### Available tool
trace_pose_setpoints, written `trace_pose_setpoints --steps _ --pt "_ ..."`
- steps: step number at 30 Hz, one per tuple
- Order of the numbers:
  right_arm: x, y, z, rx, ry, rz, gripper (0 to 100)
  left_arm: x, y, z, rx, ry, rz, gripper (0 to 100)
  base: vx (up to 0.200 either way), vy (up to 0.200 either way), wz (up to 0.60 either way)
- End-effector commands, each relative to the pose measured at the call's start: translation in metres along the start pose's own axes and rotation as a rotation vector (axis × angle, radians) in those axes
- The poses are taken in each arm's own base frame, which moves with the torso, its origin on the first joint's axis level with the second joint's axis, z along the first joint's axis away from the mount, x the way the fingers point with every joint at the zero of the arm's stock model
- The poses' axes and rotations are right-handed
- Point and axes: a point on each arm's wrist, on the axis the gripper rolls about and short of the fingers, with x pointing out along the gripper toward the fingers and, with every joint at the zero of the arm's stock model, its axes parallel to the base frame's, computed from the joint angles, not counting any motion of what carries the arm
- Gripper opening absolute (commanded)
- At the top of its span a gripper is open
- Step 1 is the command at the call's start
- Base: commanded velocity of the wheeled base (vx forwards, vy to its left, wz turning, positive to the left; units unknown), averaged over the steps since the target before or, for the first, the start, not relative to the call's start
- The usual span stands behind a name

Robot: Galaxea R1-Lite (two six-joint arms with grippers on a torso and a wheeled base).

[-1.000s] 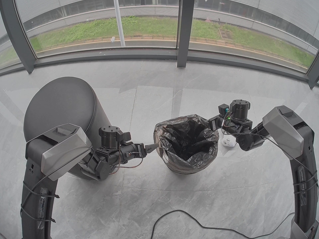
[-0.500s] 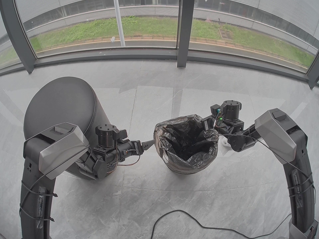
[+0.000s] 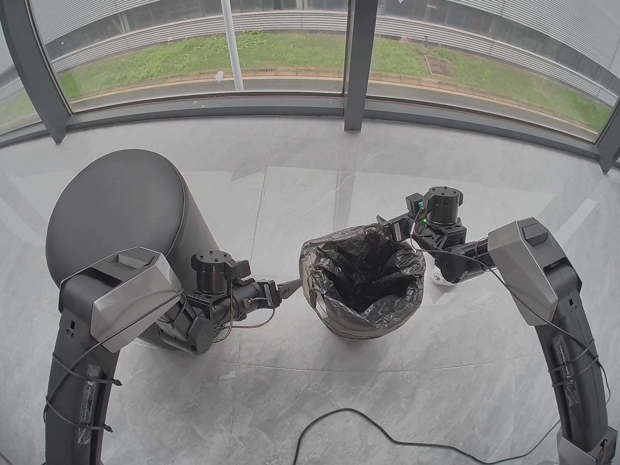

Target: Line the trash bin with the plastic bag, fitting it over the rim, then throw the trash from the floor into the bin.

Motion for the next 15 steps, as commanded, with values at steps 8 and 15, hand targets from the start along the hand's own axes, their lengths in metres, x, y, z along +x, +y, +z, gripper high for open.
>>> trace_pose_setpoints --steps 8,15 --pt "-0.006 -0.005 0.027 0.001 -0.044 0.002 100 0.016 0.014 -0.021 -0.009 0.023 0.010 100 0.000 0.000 0.00" --pt "-0.024 -0.011 0.056 0.006 -0.079 0.001 100 0.027 0.022 -0.038 -0.013 0.039 0.009 100 0.000 0.000 0.00"
